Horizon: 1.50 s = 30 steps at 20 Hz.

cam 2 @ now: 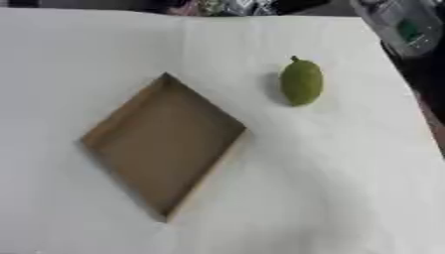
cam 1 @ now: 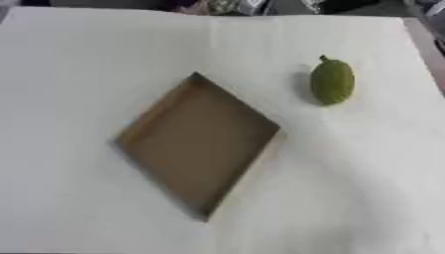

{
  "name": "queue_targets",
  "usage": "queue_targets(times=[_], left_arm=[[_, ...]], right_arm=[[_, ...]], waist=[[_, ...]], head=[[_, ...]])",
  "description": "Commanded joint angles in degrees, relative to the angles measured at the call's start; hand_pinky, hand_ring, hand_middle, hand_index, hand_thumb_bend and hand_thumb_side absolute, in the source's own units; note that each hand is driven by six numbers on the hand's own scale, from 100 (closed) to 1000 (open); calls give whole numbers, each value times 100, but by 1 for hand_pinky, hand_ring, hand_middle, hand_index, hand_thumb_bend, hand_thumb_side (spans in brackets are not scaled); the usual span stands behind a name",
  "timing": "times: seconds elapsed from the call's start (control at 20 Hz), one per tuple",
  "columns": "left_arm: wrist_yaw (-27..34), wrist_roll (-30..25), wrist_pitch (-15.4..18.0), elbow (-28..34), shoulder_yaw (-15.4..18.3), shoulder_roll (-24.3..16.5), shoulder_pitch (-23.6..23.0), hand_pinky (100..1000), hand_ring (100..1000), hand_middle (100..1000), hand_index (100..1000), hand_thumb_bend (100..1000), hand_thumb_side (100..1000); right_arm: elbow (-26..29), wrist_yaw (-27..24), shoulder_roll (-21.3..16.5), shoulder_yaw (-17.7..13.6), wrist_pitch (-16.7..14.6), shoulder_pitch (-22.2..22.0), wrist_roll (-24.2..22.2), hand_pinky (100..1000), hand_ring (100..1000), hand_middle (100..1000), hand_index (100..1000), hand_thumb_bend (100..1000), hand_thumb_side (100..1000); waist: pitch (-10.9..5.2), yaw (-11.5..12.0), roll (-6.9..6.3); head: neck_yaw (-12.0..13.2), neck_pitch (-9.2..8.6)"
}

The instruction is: Pick up objects on the table and place them in the box.

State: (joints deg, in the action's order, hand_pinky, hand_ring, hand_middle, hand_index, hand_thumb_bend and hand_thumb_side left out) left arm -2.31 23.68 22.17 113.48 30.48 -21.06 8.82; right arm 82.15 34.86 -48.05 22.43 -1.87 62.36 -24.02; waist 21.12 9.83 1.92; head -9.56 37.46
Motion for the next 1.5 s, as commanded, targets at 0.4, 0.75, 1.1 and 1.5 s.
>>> queue_targets(times=[0.4, 0.75, 1.1, 1.5], left_arm=[[19, -37, -9, 111, 42, -157, -1, 690, 699, 648, 817, 100, 617], [17, -44, -16, 111, 53, -147, -3, 691, 699, 648, 817, 100, 617], [11, -40, -13, 111, 63, -149, 5, 691, 699, 648, 817, 100, 617], [11, -49, -19, 111, 67, -141, 22, 691, 699, 649, 817, 100, 618]], right_arm=[[-621, 173, 205, 209, -518, 498, -971, 893, 922, 928, 970, 100, 471], [-837, -57, 96, -25, -936, 360, -1616, 909, 927, 932, 973, 100, 623], [-112, -583, -425, -499, -886, -240, -2207, 917, 926, 934, 981, 100, 693], [512, -1114, -892, -1109, -555, -1074, -2626, 926, 926, 941, 994, 100, 909]], waist=[[-151, -4, 20], [-140, -28, 18], [-116, -68, 17], [-98, -90, 10]], head=[[15, -21], [37, -28], [62, -35], [65, -63]])
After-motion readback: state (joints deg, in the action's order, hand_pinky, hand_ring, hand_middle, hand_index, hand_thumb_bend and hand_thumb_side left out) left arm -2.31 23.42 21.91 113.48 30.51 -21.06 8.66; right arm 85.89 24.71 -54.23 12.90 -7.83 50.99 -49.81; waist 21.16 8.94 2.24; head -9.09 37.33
